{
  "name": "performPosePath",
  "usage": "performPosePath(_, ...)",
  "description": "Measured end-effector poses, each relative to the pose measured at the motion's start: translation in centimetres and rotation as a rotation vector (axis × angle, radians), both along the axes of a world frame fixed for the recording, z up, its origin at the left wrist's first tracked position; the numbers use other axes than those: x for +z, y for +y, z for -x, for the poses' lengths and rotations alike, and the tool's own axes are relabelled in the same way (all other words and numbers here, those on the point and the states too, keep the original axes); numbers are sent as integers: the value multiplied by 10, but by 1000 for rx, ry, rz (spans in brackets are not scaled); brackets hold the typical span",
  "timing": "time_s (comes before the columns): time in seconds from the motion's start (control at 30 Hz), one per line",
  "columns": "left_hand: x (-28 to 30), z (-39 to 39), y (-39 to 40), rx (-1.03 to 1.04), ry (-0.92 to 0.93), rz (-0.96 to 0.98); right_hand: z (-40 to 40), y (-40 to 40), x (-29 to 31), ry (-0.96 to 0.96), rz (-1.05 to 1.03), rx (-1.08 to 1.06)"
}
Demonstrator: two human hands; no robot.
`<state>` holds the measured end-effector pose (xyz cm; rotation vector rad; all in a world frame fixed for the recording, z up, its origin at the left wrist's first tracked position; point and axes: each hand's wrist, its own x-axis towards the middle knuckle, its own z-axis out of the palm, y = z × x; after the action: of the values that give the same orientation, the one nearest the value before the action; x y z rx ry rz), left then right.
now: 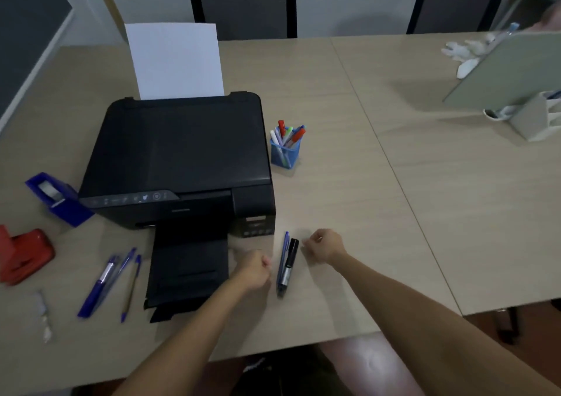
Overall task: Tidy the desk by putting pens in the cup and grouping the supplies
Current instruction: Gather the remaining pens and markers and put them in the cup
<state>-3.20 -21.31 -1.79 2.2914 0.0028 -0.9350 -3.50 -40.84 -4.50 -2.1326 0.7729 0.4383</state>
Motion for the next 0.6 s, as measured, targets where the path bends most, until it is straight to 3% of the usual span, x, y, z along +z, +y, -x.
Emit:
performPosePath(0.2,-27,0,-9,44,-70,-27,0,39,-1,106,174,52)
performPosePath(0.4,-35,-3,-18,-16,-96,-146,4,19,2,185,295,115)
performPosePath(0.5,-31,-4,-30,-105,-166,-273,7,-1,1,214,289,118)
performPosePath(0.6,-31,-5,-43,-140,-117,-351,4,-23,15,159,213,58)
